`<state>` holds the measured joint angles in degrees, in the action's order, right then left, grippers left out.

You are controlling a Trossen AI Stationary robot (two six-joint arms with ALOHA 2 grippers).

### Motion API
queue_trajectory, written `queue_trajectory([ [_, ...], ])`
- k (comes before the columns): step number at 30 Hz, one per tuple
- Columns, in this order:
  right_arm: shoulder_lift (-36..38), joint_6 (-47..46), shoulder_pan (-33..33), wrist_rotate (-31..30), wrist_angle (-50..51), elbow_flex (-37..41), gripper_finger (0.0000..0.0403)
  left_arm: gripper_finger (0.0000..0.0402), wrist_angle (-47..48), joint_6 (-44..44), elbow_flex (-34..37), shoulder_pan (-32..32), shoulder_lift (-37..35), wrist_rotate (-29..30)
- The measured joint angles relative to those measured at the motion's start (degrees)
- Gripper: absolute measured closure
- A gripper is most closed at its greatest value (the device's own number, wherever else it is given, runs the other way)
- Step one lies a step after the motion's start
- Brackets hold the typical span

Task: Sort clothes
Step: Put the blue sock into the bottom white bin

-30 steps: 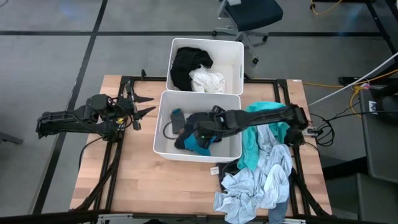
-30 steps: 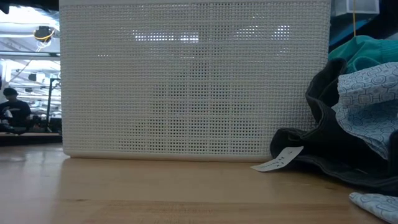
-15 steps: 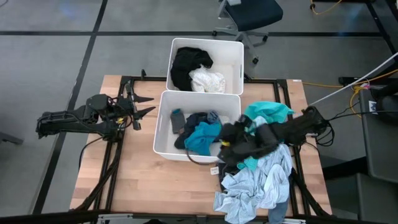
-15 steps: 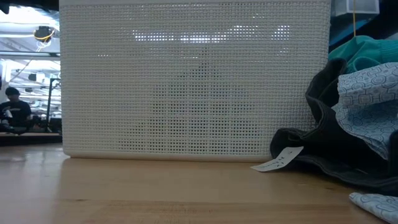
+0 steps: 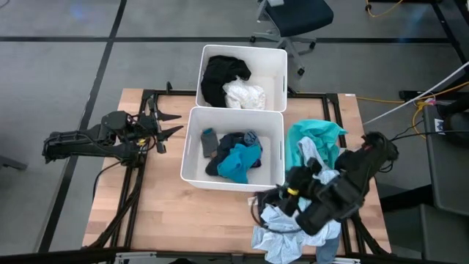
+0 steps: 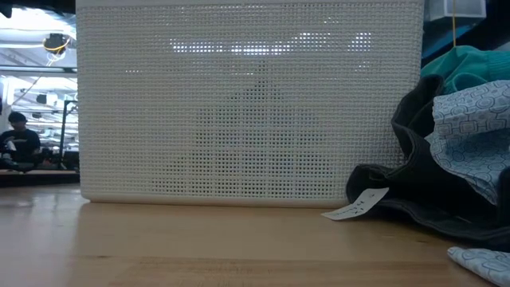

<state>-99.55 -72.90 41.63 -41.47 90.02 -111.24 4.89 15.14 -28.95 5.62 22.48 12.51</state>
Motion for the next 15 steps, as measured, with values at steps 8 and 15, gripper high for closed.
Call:
queue_trajectory([
  [8,0.0,-11.3,3.9,6.9,0.0,7.7,0.0155,0.0251,-0.4,0.0,0.0,0.0,0.0,0.0],
  [15,0.0,-15.8,3.7,16.3,0.0,15.0,0.0155,0.0251,-0.8,0.5,0.0,0.0,0.0,0.0],
])
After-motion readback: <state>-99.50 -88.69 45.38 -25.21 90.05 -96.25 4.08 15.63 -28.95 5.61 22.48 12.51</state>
